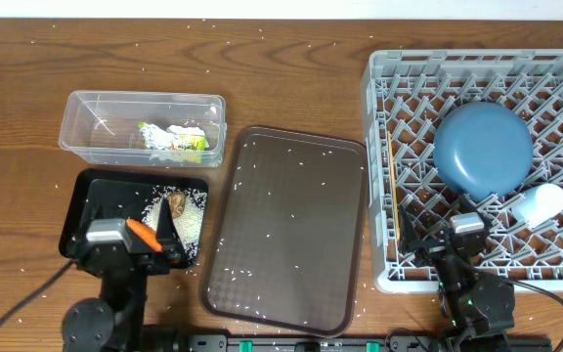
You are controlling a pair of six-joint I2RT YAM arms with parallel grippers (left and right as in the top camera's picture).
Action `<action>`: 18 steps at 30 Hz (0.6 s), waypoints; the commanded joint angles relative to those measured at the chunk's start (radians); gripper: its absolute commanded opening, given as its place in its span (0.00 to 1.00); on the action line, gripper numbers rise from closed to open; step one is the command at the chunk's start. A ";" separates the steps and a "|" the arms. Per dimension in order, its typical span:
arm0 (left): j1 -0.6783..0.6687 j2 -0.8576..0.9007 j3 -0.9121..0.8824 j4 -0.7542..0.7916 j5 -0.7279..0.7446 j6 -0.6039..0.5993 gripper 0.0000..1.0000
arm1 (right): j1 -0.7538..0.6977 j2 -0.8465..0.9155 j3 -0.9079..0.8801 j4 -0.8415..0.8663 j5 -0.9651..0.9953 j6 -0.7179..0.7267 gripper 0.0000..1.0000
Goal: Sort waste into correct bins and load items into the dishwasher rack
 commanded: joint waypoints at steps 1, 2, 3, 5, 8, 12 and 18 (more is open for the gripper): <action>0.008 -0.068 -0.086 0.036 0.007 0.009 0.98 | -0.007 -0.005 -0.004 0.000 -0.006 0.018 0.99; 0.008 -0.064 -0.108 0.062 0.009 0.008 0.98 | -0.007 -0.005 -0.004 0.000 -0.006 0.018 0.99; 0.008 -0.063 -0.131 0.087 0.023 0.005 0.98 | -0.007 -0.005 -0.004 0.000 -0.006 0.018 0.99; 0.008 -0.068 -0.181 0.140 0.035 0.005 0.98 | -0.007 -0.005 -0.004 0.000 -0.006 0.018 0.99; 0.008 -0.067 -0.256 0.219 0.049 0.005 0.98 | -0.007 -0.005 -0.004 0.000 -0.006 0.018 0.99; 0.008 -0.067 -0.353 0.319 0.048 0.006 0.98 | -0.007 -0.005 -0.004 0.000 -0.006 0.018 0.99; 0.007 -0.067 -0.459 0.386 0.051 0.006 0.98 | -0.007 -0.005 -0.004 0.000 -0.006 0.018 0.99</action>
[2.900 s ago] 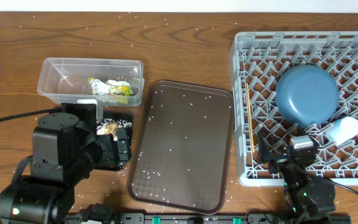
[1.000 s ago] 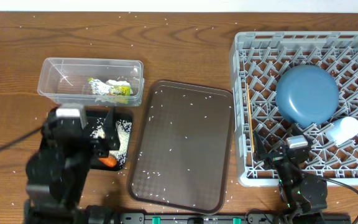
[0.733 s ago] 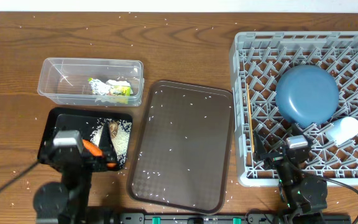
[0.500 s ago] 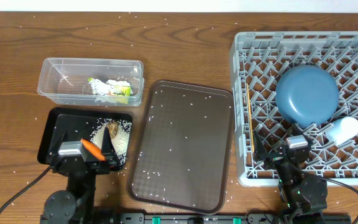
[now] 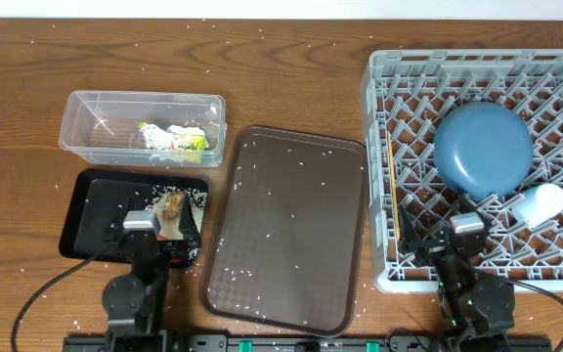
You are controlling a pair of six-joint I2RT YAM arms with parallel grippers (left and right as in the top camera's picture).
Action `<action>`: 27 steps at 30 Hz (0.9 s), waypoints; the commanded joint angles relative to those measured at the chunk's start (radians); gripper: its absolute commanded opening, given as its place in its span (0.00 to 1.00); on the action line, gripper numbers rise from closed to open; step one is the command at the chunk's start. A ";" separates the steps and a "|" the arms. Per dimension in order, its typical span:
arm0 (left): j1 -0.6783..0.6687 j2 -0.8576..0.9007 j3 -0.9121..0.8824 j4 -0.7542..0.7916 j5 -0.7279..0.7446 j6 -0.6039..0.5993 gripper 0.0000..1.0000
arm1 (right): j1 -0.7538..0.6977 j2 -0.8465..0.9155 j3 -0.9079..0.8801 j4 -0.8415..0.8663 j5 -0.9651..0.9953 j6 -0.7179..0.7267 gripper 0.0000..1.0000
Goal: Sort waste into correct bins and load items into the dishwasher rack
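My left gripper [image 5: 167, 235] hangs low over the right part of the black bin [image 5: 91, 210], beside white rice [image 5: 194, 200] and a brown food scrap [image 5: 172, 204]. Its fingers are hidden under the wrist, so their state does not show. A clear plastic container [image 5: 96, 122] behind the bin holds crumpled green-and-white wrappers [image 5: 174, 139]. The grey dishwasher rack [image 5: 379, 166] on the right carries an upturned blue bowl [image 5: 482, 149] and a white cup [image 5: 541, 203]. My right gripper [image 5: 460, 230] sits at the rack's front edge, its jaws unclear.
A brown serving tray [image 5: 286, 230] speckled with rice grains lies between the bin and the rack. Loose grains are scattered over the wooden table [image 5: 291, 68]. A pale item shows at the rack's right edge.
My left arm has shifted right over the black bin, closer to the rice and the brown scrap. The orange piece seen at its fingers is out of sight. The right arm has not moved.
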 commanded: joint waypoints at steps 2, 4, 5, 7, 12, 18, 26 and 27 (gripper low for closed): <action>0.001 -0.008 -0.020 0.000 0.008 0.006 0.98 | -0.007 -0.005 -0.004 0.000 -0.004 0.018 0.99; -0.003 -0.008 -0.020 -0.003 0.009 0.006 0.98 | -0.007 -0.005 -0.004 0.000 -0.004 0.018 0.99; -0.004 -0.008 -0.020 -0.003 0.009 0.006 0.98 | -0.007 -0.005 -0.004 0.000 -0.004 0.018 0.99; -0.004 -0.008 -0.020 -0.006 0.009 0.006 0.98 | -0.007 -0.005 -0.004 0.000 -0.004 0.018 0.99; -0.004 -0.008 -0.020 -0.038 0.008 0.006 0.98 | -0.007 -0.005 -0.004 0.000 -0.004 0.018 0.99; -0.004 -0.003 -0.020 -0.054 0.008 0.006 0.98 | -0.007 -0.005 -0.004 0.000 -0.004 0.018 0.99; -0.004 -0.003 -0.020 -0.054 0.008 0.006 0.98 | -0.007 -0.005 -0.004 0.000 -0.004 0.018 0.99; -0.004 -0.003 -0.020 -0.054 0.008 0.006 0.98 | -0.007 -0.005 -0.004 0.000 -0.004 0.018 0.99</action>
